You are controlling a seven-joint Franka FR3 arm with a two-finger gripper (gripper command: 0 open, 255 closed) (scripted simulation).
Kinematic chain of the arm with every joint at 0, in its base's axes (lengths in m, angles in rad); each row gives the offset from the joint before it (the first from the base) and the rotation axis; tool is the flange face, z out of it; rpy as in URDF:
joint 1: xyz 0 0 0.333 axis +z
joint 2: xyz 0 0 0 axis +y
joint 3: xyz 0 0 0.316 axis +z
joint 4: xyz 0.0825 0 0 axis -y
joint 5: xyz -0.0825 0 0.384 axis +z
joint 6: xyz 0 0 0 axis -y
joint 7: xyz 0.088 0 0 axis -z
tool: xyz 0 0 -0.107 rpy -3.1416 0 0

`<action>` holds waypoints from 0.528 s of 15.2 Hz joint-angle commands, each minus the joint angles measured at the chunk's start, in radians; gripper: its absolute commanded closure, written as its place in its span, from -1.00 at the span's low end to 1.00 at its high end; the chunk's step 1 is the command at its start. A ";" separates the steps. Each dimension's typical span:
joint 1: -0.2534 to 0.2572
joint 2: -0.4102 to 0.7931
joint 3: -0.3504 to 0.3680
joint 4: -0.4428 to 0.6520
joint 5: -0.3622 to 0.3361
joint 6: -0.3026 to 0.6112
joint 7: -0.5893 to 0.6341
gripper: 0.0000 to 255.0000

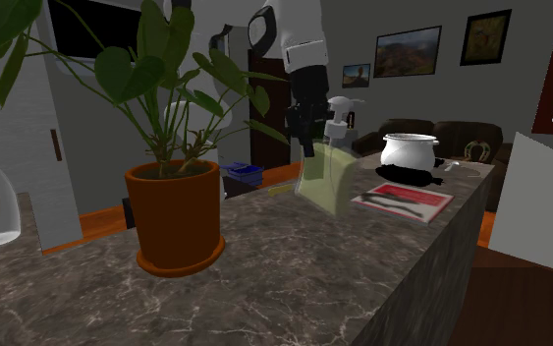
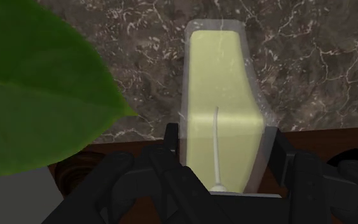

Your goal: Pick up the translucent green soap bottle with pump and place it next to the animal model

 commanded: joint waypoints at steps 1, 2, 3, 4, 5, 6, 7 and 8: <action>0.000 -0.009 0.000 0.015 -0.003 -0.024 0.003 1.00; 0.000 -0.014 0.000 0.023 -0.004 -0.037 0.004 1.00; 0.000 -0.018 0.000 0.032 -0.005 -0.050 0.005 1.00; 0.000 -0.022 0.000 0.041 -0.006 -0.063 0.007 1.00; -0.001 -0.026 0.000 0.050 -0.008 -0.076 0.008 1.00; -0.001 -0.030 0.000 0.060 -0.009 -0.090 0.009 1.00; -0.001 -0.034 0.000 0.070 -0.010 -0.103 0.011 1.00; -0.001 -0.037 0.001 0.079 -0.011 -0.116 0.012 1.00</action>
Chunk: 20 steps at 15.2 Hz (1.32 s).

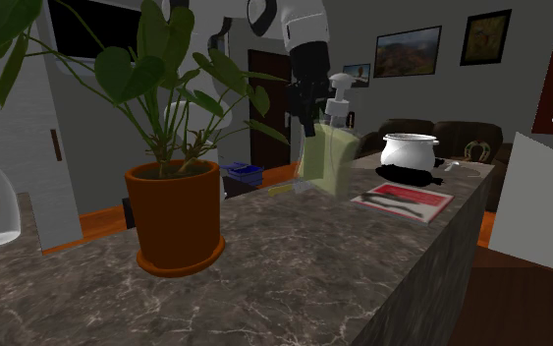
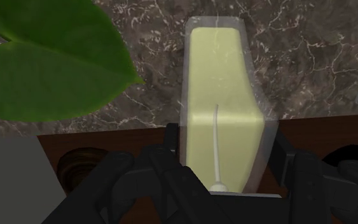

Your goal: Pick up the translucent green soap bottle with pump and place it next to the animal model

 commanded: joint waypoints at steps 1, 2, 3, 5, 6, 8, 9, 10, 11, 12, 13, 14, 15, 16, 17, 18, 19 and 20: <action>-0.001 -0.005 0.000 0.021 -0.002 -0.026 0.001 1.00; -0.001 -0.008 0.000 0.031 -0.002 -0.039 0.002 1.00; -0.001 -0.011 0.000 0.041 -0.003 -0.052 0.003 1.00; -0.001 -0.016 0.000 0.063 -0.005 -0.079 0.006 1.00; -0.001 -0.018 0.000 0.074 -0.006 -0.092 0.007 1.00; -0.001 -0.021 0.000 0.098 -0.007 -0.119 0.008 1.00; -0.001 -0.023 0.000 0.109 -0.007 -0.132 0.009 1.00; -0.001 -0.024 0.000 0.122 -0.008 -0.145 0.010 1.00; -0.001 -0.025 0.000 0.134 -0.008 -0.159 0.011 1.00; -0.001 -0.026 0.000 0.146 -0.009 -0.172 0.012 1.00; -0.001 -0.026 0.000 0.159 -0.009 -0.185 0.013 1.00; -0.001 -0.027 0.000 0.172 -0.010 -0.199 0.014 1.00; -0.001 -0.027 0.000 0.186 -0.010 -0.212 0.014 1.00; -0.001 -0.027 0.000 0.199 -0.010 -0.225 0.015 1.00; -0.001 -0.026 0.000 0.213 -0.011 -0.239 0.016 1.00; -0.001 -0.026 0.000 0.227 -0.011 -0.252 0.017 1.00; -0.001 -0.025 0.000 0.241 -0.011 -0.266 0.017 1.00; -0.001 -0.024 0.000 0.256 -0.011 -0.279 0.018 1.00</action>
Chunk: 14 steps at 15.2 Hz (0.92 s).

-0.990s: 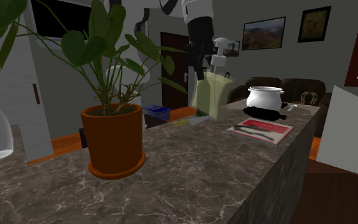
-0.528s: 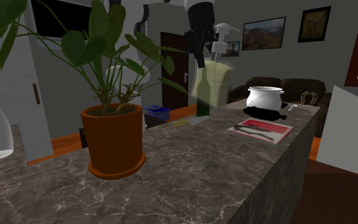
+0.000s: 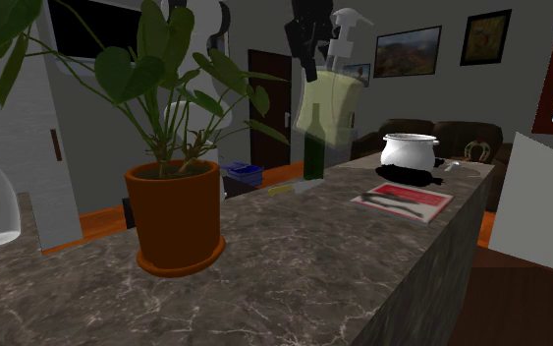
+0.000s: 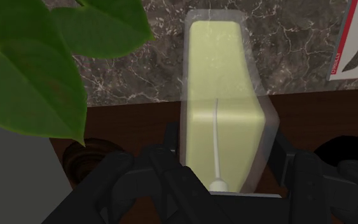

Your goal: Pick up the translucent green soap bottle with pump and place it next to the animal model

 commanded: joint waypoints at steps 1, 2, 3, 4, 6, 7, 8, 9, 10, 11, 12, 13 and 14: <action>0.000 0.002 0.000 0.029 0.000 -0.027 0.002 1.00; 0.000 0.004 0.000 0.045 0.000 -0.041 0.002 1.00; 0.000 0.005 0.000 0.060 0.000 -0.054 0.003 1.00; 0.000 0.007 0.000 0.076 0.000 -0.068 0.003 1.00; 0.000 0.012 0.000 0.108 0.000 -0.096 0.005 1.00; 0.000 0.015 -0.001 0.124 0.000 -0.110 0.005 1.00; 0.000 0.015 -0.001 0.127 0.000 -0.112 0.005 1.00; 0.009 -0.005 0.012 0.105 -0.005 -0.108 0.028 1.00; 0.019 -0.024 0.025 0.083 -0.010 -0.105 0.051 1.00; 0.028 -0.042 0.039 0.063 -0.014 -0.102 0.074 1.00; 0.037 -0.059 0.052 0.044 -0.018 -0.099 0.098 1.00; 0.046 -0.076 0.066 0.027 -0.021 -0.097 0.121 1.00; 0.054 -0.091 0.081 0.011 -0.023 -0.096 0.144 1.00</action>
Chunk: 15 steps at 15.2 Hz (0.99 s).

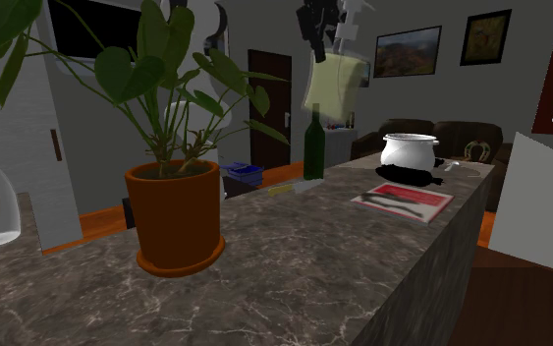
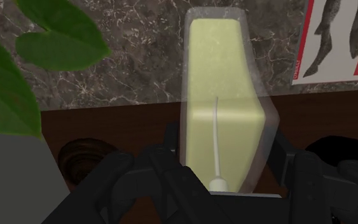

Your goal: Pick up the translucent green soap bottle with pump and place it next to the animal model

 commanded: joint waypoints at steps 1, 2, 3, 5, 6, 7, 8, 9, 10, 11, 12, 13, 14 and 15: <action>0.017 -0.028 0.028 -0.026 -0.005 0.001 0.048 1.00; 0.026 -0.041 0.043 -0.040 -0.007 0.002 0.072 1.00; 0.034 -0.053 0.058 -0.053 -0.008 0.003 0.095 1.00; 0.051 -0.075 0.089 -0.074 -0.010 0.003 0.142 1.00; 0.059 -0.085 0.104 -0.083 -0.010 0.003 0.166 1.00; 0.068 -0.093 0.120 -0.091 -0.011 0.003 0.190 1.00; 0.076 -0.101 0.136 -0.097 -0.010 0.002 0.214 1.00; 0.084 -0.107 0.152 -0.102 -0.010 0.001 0.238 1.00; 0.092 -0.113 0.168 -0.107 -0.010 0.000 0.262 1.00; 0.100 -0.117 0.185 -0.110 -0.010 -0.001 0.286 1.00; 0.109 -0.120 0.201 -0.112 -0.010 -0.002 0.311 1.00; 0.117 -0.123 0.218 -0.113 -0.009 -0.004 0.335 1.00; 0.125 -0.124 0.235 -0.112 -0.009 -0.005 0.360 1.00; 0.133 -0.124 0.252 -0.111 -0.009 -0.007 0.385 1.00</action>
